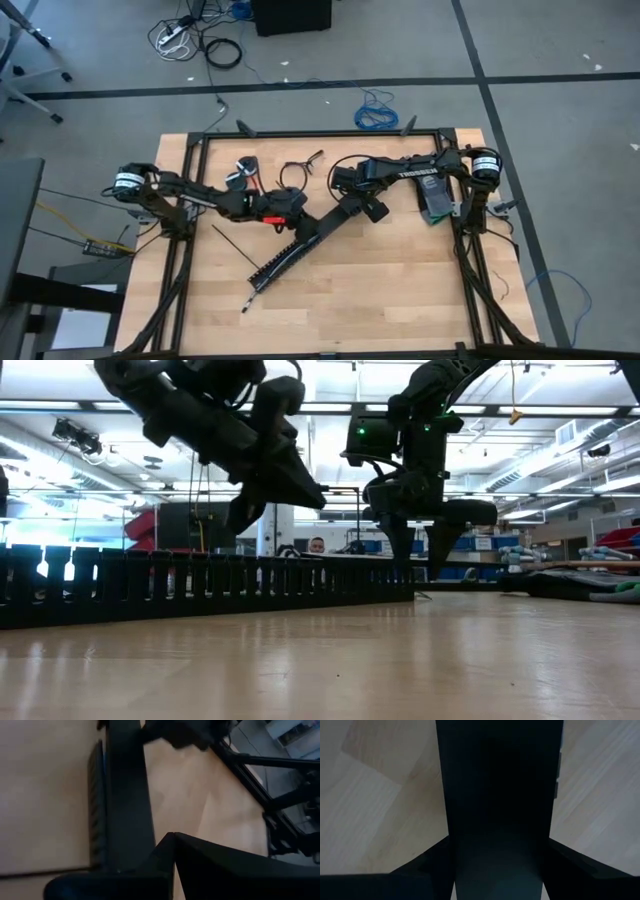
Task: Ziptie cables
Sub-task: Insert the black cover of the black cable duct
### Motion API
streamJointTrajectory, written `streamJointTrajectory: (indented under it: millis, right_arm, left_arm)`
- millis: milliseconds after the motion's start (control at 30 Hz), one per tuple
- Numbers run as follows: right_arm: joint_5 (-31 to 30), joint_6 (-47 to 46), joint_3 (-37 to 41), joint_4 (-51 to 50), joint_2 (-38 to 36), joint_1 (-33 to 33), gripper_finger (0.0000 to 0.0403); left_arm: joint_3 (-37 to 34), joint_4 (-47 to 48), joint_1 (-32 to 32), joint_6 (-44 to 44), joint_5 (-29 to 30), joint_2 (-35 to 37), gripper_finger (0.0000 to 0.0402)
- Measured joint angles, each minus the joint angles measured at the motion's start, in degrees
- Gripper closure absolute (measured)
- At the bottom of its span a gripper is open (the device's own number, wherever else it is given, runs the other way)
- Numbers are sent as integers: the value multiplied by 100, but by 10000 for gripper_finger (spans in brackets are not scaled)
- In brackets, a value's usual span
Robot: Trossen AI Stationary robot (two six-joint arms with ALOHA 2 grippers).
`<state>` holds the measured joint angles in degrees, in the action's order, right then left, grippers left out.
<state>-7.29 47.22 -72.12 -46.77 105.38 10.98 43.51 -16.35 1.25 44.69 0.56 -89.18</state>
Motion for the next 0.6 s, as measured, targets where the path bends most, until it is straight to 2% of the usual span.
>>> streamJointTrajectory:
  millis: [200, 300, 600]
  right_arm:
    - [4, 29, 0, 24, 0, 0, 174]
    - [0, 51, 0, 71, 0, 7, 174]
    - [1, 105, 0, 176, -2, 42, 174]
  left_arm:
    - [204, 102, -133, -393, -99, -269, 401]
    - [293, 165, -157, -426, -323, -459, 402]
    - [583, 171, -157, -433, -465, -835, 401]
